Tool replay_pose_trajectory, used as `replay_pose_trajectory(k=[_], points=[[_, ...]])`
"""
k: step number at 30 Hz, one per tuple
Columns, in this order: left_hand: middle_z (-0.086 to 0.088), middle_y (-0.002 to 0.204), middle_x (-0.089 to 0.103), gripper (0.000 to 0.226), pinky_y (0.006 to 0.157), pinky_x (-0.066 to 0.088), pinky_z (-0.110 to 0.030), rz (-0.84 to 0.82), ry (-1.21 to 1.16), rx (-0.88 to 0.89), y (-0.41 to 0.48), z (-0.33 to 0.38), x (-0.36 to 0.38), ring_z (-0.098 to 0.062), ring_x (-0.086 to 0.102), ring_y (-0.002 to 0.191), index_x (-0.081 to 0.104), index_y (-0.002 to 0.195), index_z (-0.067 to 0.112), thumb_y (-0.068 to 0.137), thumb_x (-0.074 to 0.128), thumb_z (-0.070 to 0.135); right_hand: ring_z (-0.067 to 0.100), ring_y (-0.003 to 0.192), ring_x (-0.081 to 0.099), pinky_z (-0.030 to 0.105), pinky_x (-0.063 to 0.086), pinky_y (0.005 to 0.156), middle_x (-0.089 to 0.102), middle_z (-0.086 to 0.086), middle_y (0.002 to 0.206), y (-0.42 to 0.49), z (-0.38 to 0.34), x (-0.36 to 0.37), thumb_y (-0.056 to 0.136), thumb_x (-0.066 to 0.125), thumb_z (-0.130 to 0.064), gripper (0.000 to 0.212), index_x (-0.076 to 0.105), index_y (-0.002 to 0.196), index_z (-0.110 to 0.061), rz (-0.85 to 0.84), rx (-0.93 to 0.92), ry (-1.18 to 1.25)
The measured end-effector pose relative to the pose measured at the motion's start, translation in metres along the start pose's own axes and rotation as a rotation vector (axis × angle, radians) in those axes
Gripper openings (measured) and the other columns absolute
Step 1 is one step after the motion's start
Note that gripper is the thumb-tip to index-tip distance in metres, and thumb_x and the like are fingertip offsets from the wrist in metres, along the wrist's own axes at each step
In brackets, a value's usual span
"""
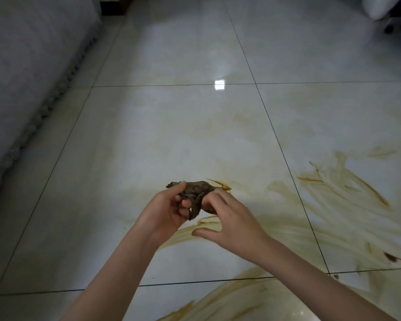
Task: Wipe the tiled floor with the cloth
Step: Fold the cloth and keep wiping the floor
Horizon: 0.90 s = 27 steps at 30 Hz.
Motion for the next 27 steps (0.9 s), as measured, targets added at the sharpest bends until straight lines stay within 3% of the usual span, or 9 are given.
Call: replay_pose_trajectory(k=[2, 5, 8, 10, 13, 17, 21, 24, 27], points=[[0.001, 0.062, 0.039, 0.012, 0.039, 0.038, -0.016, -0.007, -0.061, -0.022, -0.003, 0.001, 0.003, -0.006, 0.047, 0.044, 0.050, 0.089, 0.010, 0.094, 0.057, 0.019, 0.002, 0.086, 0.044, 0.028, 0.048, 0.074, 0.044, -0.016, 0.097, 0.006, -0.002, -0.003, 0.081, 0.072, -0.043, 0.040, 0.037, 0.095, -0.028, 0.068, 0.012, 0.031], [0.001, 0.058, 0.042, 0.017, 0.039, 0.040, -0.016, 0.009, -0.156, -0.023, -0.007, 0.002, 0.004, -0.007, 0.055, 0.047, 0.052, 0.080, 0.007, 0.094, 0.057, 0.015, -0.002, 0.079, 0.050, 0.017, 0.046, 0.069, 0.049, -0.019, 0.092, 0.012, 0.003, -0.012, 0.082, 0.074, -0.035, 0.042, 0.045, 0.111, -0.024, 0.171, 0.071, 0.149], [0.001, 0.053, 0.046, 0.019, 0.041, 0.042, -0.016, 0.014, -0.133, -0.017, -0.010, 0.004, 0.002, -0.008, 0.059, 0.050, 0.053, 0.078, 0.006, 0.095, 0.056, 0.014, 0.007, 0.075, 0.054, 0.034, 0.051, 0.071, 0.056, -0.013, 0.087, 0.019, 0.006, -0.015, 0.080, 0.074, -0.013, 0.032, 0.056, 0.106, -0.017, 0.162, 0.071, 0.204], [0.001, 0.054, 0.052, 0.016, 0.041, 0.042, -0.015, 0.019, -0.042, 0.003, -0.012, 0.006, -0.002, -0.007, 0.056, 0.049, 0.056, 0.082, 0.005, 0.095, 0.056, 0.014, 0.008, 0.070, 0.057, 0.035, 0.052, 0.068, 0.058, -0.006, 0.082, 0.021, 0.010, -0.019, 0.077, 0.074, -0.007, 0.020, 0.058, 0.084, -0.015, 0.172, 0.083, 0.272], [-0.002, 0.063, 0.062, 0.013, 0.043, 0.041, -0.015, 0.032, 0.109, 0.061, -0.014, 0.012, -0.011, -0.006, 0.053, 0.049, 0.060, 0.091, 0.003, 0.095, 0.057, 0.015, 0.005, 0.073, 0.059, 0.025, 0.053, 0.067, 0.061, -0.004, 0.075, 0.023, 0.026, -0.026, 0.077, 0.078, -0.016, 0.032, 0.050, 0.065, -0.025, 0.175, 0.202, 0.427], [-0.009, 0.087, 0.071, 0.020, 0.056, 0.043, -0.024, 0.179, 0.527, 0.157, -0.018, 0.019, -0.028, -0.012, 0.060, 0.061, 0.057, 0.090, 0.007, 0.093, 0.062, 0.026, 0.008, 0.071, 0.062, 0.030, 0.050, 0.070, 0.064, -0.001, 0.071, 0.031, 0.035, -0.023, 0.077, 0.079, -0.023, 0.030, 0.053, 0.065, -0.028, 0.005, 0.276, 0.588], [-0.001, 0.096, 0.062, 0.021, 0.064, 0.043, -0.023, 0.362, 0.857, 0.407, -0.029, 0.051, -0.028, -0.010, 0.059, 0.079, 0.055, 0.099, 0.018, 0.088, 0.068, 0.030, 0.014, 0.074, 0.061, 0.041, 0.053, 0.079, 0.063, -0.003, 0.072, 0.037, 0.031, -0.033, 0.078, 0.078, -0.013, 0.025, 0.057, 0.070, -0.022, -0.105, 0.251, 0.727], [0.013, 0.116, 0.052, 0.027, 0.082, 0.046, -0.017, 0.132, 0.999, 0.592, -0.032, 0.060, 0.007, 0.002, 0.054, 0.102, 0.055, 0.115, 0.038, 0.089, 0.063, 0.034, 0.016, 0.081, 0.061, 0.035, 0.050, 0.080, 0.064, 0.005, 0.083, 0.037, 0.020, -0.043, 0.083, 0.073, -0.004, 0.023, 0.059, 0.075, -0.020, -0.248, 0.191, 0.743], [0.024, 0.126, 0.054, 0.031, 0.104, 0.040, -0.027, -0.142, 1.036, 0.601, -0.033, 0.055, 0.043, 0.006, 0.049, 0.119, 0.053, 0.121, 0.047, 0.091, 0.057, 0.040, 0.016, 0.080, 0.064, 0.034, 0.053, 0.081, 0.065, 0.003, 0.081, 0.038, 0.012, -0.056, 0.084, 0.066, 0.007, 0.022, 0.058, 0.081, -0.014, -0.275, 0.166, 0.797]])
Point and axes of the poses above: each hand's wrist, its own y-axis towards the middle knuckle, its own x-axis out of the palm, z = x × y, the point moved 10 cm from there along y, towards the middle knuckle
